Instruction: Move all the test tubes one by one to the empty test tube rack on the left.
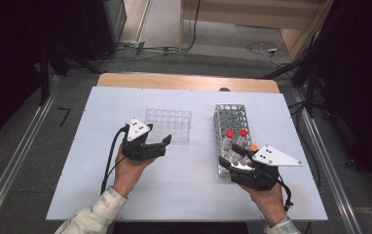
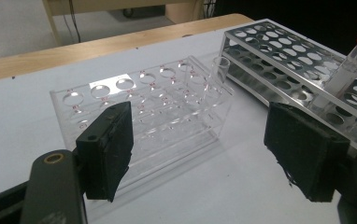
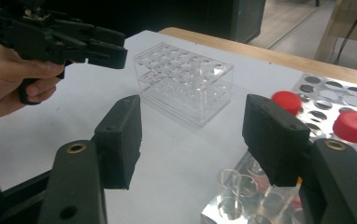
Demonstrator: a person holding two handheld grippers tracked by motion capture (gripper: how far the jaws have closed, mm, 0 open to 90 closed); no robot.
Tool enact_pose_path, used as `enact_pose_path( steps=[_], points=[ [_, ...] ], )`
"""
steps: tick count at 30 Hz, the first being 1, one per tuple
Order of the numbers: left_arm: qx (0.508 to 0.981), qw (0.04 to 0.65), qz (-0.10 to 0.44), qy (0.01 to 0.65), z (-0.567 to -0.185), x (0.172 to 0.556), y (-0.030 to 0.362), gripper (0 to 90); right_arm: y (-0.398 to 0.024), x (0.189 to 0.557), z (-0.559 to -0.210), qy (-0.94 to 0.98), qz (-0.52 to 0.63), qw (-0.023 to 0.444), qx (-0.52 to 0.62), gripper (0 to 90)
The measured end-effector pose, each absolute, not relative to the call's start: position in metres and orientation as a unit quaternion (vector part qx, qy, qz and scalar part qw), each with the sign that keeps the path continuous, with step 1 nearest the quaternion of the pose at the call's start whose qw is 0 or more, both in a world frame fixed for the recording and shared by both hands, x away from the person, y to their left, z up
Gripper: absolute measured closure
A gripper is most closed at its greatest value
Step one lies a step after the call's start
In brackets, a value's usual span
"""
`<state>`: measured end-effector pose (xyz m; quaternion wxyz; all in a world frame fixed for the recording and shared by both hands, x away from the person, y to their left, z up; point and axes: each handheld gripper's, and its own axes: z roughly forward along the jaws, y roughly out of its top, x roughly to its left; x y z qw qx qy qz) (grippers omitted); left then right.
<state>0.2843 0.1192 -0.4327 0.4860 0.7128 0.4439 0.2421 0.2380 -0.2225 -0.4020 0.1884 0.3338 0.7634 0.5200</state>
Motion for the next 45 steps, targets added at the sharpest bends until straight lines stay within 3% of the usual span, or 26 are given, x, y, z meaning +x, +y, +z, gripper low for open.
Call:
enact_pose_path(
  steps=[9, 25, 35, 45],
  points=[
    [0.719, 0.483, 0.239, 0.439, -0.435, 0.283, 0.113, 24.3, -0.231, 0.240, -0.420, 0.760, 0.509, 0.195, 0.353, 51.8],
    [0.723, 0.481, 0.235, 0.437, -0.437, 0.283, 0.111, 24.4, -0.228, 0.251, -0.443, 0.769, 0.477, 0.210, 0.371, 67.7],
    [0.724, 0.481, 0.234, 0.435, -0.438, 0.283, 0.110, 24.4, -0.226, 0.252, -0.446, 0.772, 0.473, 0.211, 0.370, 72.6],
    [0.724, 0.482, 0.233, 0.435, -0.438, 0.282, 0.109, 24.7, -0.228, 0.246, -0.427, 0.762, 0.488, 0.227, 0.360, 73.2]
  ],
)
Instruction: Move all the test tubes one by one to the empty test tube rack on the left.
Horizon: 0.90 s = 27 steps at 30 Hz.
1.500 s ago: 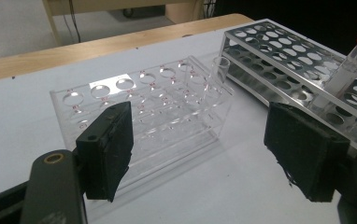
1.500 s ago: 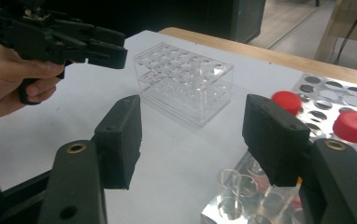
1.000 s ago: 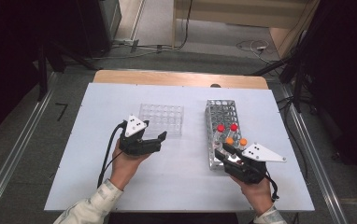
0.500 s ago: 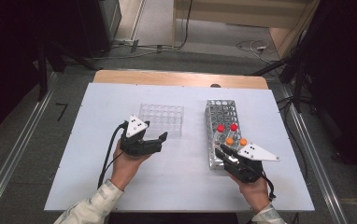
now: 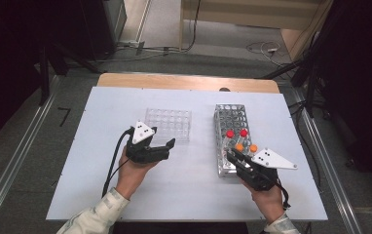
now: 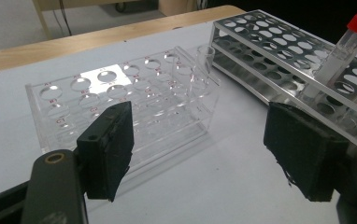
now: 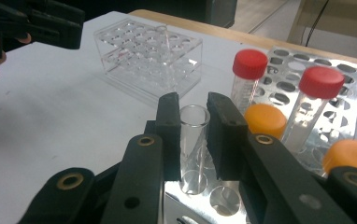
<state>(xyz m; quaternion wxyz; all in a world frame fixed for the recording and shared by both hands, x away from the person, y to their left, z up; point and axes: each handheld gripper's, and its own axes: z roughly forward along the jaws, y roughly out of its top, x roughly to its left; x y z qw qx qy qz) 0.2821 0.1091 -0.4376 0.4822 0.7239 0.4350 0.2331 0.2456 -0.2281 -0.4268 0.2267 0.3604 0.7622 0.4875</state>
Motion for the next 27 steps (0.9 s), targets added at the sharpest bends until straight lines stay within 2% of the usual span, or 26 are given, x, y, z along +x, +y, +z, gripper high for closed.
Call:
enact_pose_path(
  steps=[17, 27],
  points=[
    [0.723, 0.492, 0.232, 0.426, -0.432, 0.278, 0.105, 24.7, -0.228, 0.239, -0.382, 0.739, 0.524, 0.246, 0.344, 73.6],
    [0.725, 0.501, 0.229, 0.413, -0.428, 0.273, 0.097, 24.7, -0.208, 0.250, -0.382, 0.750, 0.523, 0.230, 0.333, 73.5]
  ],
)
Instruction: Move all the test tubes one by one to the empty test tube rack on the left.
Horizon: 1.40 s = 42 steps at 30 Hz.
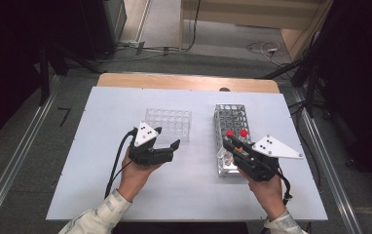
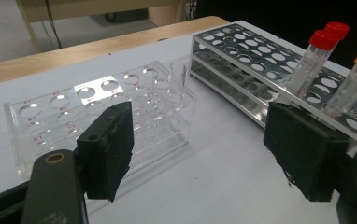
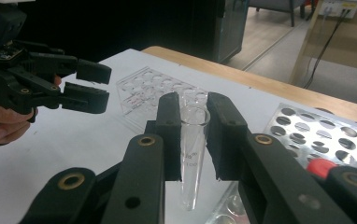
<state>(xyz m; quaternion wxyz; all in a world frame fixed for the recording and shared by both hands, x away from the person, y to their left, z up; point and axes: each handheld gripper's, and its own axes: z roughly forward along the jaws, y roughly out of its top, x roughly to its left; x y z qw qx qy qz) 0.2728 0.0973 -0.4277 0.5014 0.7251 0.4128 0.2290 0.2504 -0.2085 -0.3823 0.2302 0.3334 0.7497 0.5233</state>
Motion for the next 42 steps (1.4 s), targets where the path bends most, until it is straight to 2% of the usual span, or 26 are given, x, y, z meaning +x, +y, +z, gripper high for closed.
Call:
enact_pose_path(
  steps=[14, 19, 26, 33, 42],
  points=[
    [0.734, 0.507, 0.218, 0.395, -0.427, 0.270, 0.085, 25.9, -0.171, 0.274, -0.390, 0.766, 0.513, 0.208, 0.327, 73.6],
    [0.741, 0.509, 0.213, 0.383, -0.429, 0.268, 0.080, 29.5, -0.159, 0.280, -0.395, 0.771, 0.509, 0.203, 0.325, 73.5],
    [0.750, 0.514, 0.197, 0.366, -0.431, 0.267, 0.073, 37.6, -0.140, 0.286, -0.400, 0.779, 0.503, 0.197, 0.318, 73.5],
    [0.755, 0.517, 0.188, 0.356, -0.433, 0.267, 0.072, 53.7, -0.124, 0.286, -0.405, 0.784, 0.504, 0.183, 0.312, 73.5],
    [0.756, 0.519, 0.188, 0.353, -0.433, 0.267, 0.072, 65.1, -0.111, 0.283, -0.404, 0.788, 0.510, 0.173, 0.300, 73.5]
  ],
)
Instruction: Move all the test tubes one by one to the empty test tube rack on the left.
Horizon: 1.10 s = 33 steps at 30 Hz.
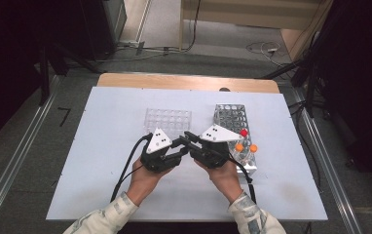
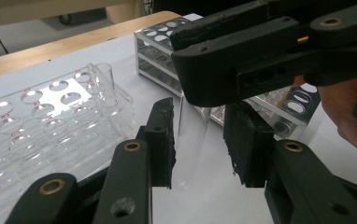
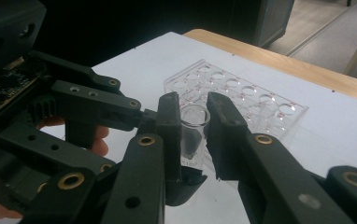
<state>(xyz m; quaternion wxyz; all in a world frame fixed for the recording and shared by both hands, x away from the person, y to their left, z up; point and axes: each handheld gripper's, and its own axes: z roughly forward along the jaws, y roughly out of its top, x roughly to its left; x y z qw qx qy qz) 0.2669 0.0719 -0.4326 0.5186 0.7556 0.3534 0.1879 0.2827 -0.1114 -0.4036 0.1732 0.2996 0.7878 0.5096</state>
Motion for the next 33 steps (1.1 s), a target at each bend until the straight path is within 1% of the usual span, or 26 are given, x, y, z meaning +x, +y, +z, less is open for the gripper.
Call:
enact_pose_path(
  steps=[7, 14, 16, 22, 33],
  points=[
    [0.753, 0.519, 0.191, 0.357, -0.432, 0.267, 0.073, 73.4, -0.109, 0.282, -0.402, 0.788, 0.511, 0.172, 0.296, 73.5],
    [0.754, 0.520, 0.192, 0.352, -0.432, 0.267, 0.072, 75.6, -0.110, 0.282, -0.402, 0.789, 0.509, 0.169, 0.298, 72.3],
    [0.754, 0.520, 0.193, 0.353, -0.432, 0.268, 0.072, 75.9, -0.112, 0.283, -0.401, 0.789, 0.515, 0.155, 0.297, 66.0],
    [0.748, 0.521, 0.199, 0.360, -0.431, 0.270, 0.076, 76.2, -0.127, 0.282, -0.392, 0.776, 0.536, 0.149, 0.297, 56.0],
    [0.731, 0.521, 0.221, 0.381, -0.423, 0.287, 0.084, 76.1, -0.161, 0.269, -0.390, 0.783, 0.525, 0.160, 0.291, 46.0]
  ],
)
